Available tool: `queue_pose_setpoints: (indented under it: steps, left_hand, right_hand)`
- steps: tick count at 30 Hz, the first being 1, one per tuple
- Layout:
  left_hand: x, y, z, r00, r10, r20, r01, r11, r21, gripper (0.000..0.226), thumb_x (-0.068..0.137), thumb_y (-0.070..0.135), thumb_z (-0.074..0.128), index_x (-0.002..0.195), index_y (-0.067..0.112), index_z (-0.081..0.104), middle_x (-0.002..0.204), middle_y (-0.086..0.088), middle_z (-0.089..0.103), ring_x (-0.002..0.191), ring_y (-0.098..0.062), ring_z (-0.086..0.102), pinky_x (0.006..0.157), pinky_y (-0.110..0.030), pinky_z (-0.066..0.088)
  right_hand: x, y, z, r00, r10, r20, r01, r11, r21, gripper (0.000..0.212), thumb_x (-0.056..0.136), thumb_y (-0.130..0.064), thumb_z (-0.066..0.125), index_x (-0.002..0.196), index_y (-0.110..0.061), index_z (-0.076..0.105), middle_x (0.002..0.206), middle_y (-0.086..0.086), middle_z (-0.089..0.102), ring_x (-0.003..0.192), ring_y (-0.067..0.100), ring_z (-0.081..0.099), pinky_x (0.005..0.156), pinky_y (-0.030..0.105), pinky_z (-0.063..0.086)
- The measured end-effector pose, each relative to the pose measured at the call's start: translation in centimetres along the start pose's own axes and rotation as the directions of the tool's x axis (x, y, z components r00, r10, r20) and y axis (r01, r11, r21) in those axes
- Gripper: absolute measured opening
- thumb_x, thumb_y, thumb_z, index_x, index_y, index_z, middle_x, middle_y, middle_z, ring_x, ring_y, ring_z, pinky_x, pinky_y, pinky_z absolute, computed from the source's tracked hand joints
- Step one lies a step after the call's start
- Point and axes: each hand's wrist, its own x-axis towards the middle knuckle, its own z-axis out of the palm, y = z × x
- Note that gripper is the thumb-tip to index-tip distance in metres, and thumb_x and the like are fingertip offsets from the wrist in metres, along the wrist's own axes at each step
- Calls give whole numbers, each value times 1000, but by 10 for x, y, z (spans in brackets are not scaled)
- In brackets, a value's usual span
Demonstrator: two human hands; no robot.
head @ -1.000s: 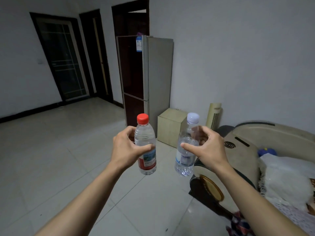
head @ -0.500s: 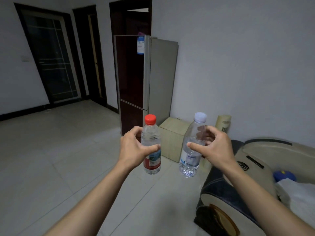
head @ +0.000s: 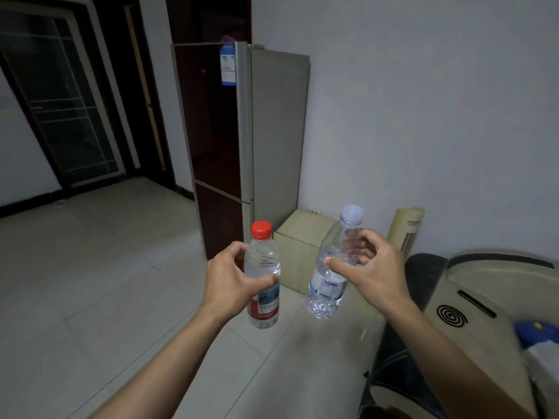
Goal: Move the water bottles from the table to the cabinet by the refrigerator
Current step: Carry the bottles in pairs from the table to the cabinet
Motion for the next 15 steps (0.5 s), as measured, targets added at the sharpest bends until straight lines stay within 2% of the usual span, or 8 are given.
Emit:
queue_pose_setpoints:
  steps: [3, 10, 15]
  left_hand:
    - [49, -8, 38, 999, 5, 33, -5, 1000, 26, 46, 57, 33, 92, 93, 32, 65, 86, 14, 71, 80, 1, 68, 64, -16, 55]
    - [166, -13, 99, 1000, 4, 8, -4, 1000, 1, 49, 56, 37, 92, 96, 34, 65, 91, 17, 73, 83, -2, 70, 72, -25, 59]
    - [235, -28, 120, 1000, -14, -10, 14, 1000, -17, 49, 57, 36, 92, 98, 35, 64, 93, 14, 72, 85, -1, 70, 72, -22, 58]
  right_hand:
    - [50, 38, 1, 1000, 14, -13, -14, 1000, 6, 61, 54, -27, 95, 108, -17, 67, 92, 1, 71, 86, 19, 70, 80, 37, 61]
    - [169, 100, 2, 1000, -17, 14, 18, 997, -79, 66, 58, -26, 94, 116, -13, 66, 97, -2, 71, 88, 15, 69, 81, 33, 61]
    - [235, 128, 9, 1000, -25, 5, 25, 992, -121, 62, 59, -25, 94, 113, -11, 67, 89, -2, 70, 83, 18, 69, 76, 32, 62]
